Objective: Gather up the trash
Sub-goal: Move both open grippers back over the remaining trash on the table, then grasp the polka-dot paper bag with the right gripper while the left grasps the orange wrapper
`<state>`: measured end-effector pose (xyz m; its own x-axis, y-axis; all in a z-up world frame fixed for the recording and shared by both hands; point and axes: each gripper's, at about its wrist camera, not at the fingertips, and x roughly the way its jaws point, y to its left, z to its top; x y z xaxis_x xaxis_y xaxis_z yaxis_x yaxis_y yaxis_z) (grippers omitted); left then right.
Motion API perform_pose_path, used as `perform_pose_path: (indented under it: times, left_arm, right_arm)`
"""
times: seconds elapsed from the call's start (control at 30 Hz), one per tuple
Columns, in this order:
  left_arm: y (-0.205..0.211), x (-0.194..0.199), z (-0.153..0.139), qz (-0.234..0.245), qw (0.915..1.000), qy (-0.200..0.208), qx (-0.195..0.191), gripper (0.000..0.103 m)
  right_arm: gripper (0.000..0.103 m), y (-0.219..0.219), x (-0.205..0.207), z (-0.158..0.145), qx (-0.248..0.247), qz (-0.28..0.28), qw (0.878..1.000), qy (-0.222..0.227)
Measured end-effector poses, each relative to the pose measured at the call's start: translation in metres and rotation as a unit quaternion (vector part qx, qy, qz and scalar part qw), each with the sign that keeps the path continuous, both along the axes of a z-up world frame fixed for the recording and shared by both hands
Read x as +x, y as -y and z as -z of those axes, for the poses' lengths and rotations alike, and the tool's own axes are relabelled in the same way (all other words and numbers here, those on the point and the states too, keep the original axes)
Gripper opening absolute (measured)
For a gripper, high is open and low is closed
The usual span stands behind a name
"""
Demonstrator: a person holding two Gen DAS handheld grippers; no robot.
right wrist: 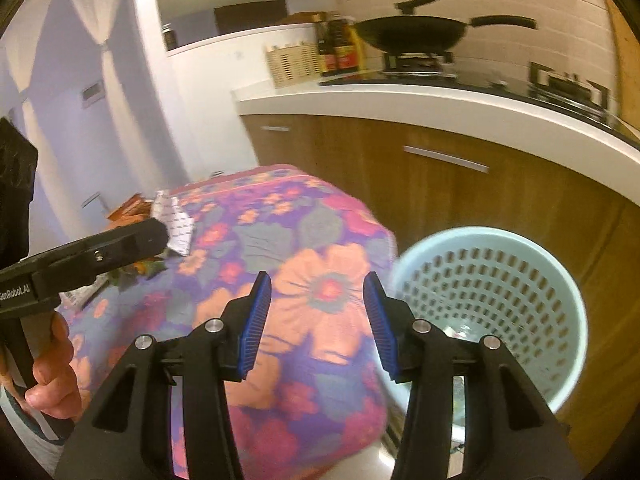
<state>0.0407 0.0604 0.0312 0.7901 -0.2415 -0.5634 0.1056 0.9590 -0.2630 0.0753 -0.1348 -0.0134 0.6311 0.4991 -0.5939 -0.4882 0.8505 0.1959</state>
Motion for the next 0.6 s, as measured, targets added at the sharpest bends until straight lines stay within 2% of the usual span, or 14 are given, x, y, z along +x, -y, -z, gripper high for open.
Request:
perform_pose_path:
  times: [0.2,0.33,0.5,0.6]
  left_arm:
    - [-0.049,-0.036,-0.008,-0.070,0.9971,0.014,0.027,0.075]
    - [-0.081,-0.061,-0.010,-0.121,0.9916,0.017,0.044,0.075]
    - [-0.120,-0.078,-0.011,-0.177,0.9837,0.021,0.023,0.074]
    - [-0.135,-0.076,-0.010,-0.183,0.9830,0.013,0.005,0.073]
  right_arm:
    - [0.044,-0.049,-0.001,-0.010,-0.010,-0.047,0.999,0.008]
    - [0.044,-0.083,0.005,-0.013,-0.002,-0.078,0.997,-0.006]
    - [0.044,-0.136,0.016,-0.021,-0.004,-0.129,0.991,-0.016]
    - [0.044,-0.166,0.024,-0.026,-0.009,-0.145,0.989,-0.009]
